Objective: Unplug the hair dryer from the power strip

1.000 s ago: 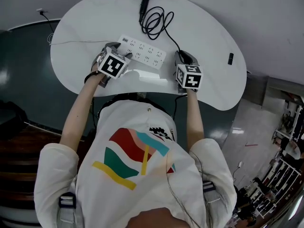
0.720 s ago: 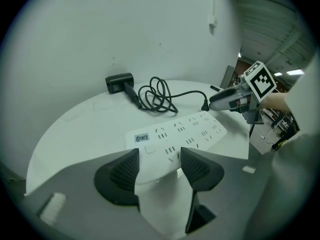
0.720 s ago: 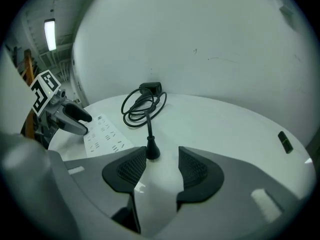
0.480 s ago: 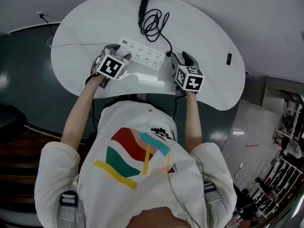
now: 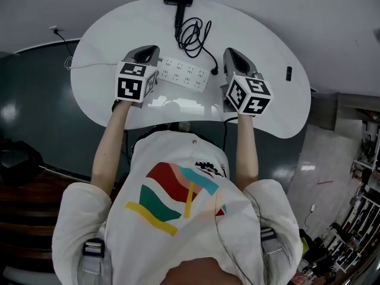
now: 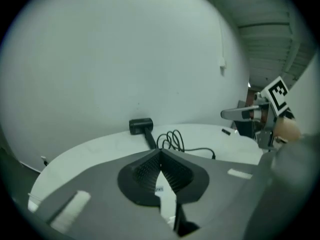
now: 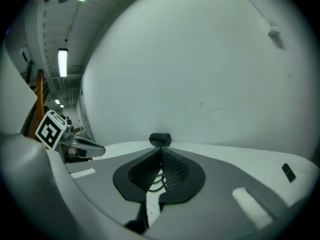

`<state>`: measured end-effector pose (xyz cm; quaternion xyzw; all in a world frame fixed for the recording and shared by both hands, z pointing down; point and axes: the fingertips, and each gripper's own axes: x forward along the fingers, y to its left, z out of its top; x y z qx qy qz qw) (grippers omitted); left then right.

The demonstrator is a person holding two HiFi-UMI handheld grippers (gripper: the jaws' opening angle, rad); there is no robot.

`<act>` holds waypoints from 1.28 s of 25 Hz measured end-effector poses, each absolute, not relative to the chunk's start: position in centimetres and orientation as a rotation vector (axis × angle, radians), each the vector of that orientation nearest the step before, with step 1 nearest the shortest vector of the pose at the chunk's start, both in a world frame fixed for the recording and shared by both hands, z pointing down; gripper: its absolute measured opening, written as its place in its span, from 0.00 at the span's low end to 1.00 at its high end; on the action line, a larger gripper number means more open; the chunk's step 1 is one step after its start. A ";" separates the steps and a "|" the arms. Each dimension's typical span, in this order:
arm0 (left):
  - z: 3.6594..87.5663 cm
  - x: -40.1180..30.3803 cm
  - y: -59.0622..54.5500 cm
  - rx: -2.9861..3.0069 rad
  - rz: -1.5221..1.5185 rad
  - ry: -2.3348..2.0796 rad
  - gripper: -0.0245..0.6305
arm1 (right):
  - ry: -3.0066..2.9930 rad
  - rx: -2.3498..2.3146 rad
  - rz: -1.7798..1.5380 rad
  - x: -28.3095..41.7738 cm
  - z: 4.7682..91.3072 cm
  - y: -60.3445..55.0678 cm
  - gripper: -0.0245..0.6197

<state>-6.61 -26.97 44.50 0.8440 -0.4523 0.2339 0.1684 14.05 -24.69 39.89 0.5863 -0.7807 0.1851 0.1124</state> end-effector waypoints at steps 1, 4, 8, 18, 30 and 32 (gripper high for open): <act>42.9 -6.7 -27.2 2.396 0.578 -1.320 0.04 | -2.321 1.752 0.498 13.6 38.3 -24.8 0.06; 38.2 -6.6 -27.1 2.422 0.340 -1.425 0.04 | -2.370 1.844 0.315 12.1 33.9 -24.8 0.06; 34.4 -5.7 -25.7 2.555 0.231 -1.550 0.04 | -2.445 1.884 0.099 8.9 29.7 -23.4 0.06; 28.8 -4.8 -22.5 2.681 -0.091 -1.655 0.04 | -2.536 1.732 0.052 4.0 29.8 -20.7 0.05; 28.8 -3.9 -21.9 2.678 -0.046 -1.634 0.04 | -2.516 1.716 0.070 3.6 30.5 -20.8 0.05; 28.8 -4.0 -22.1 2.688 -0.063 -1.648 0.04 | -2.519 1.708 0.098 3.7 30.9 -20.9 0.05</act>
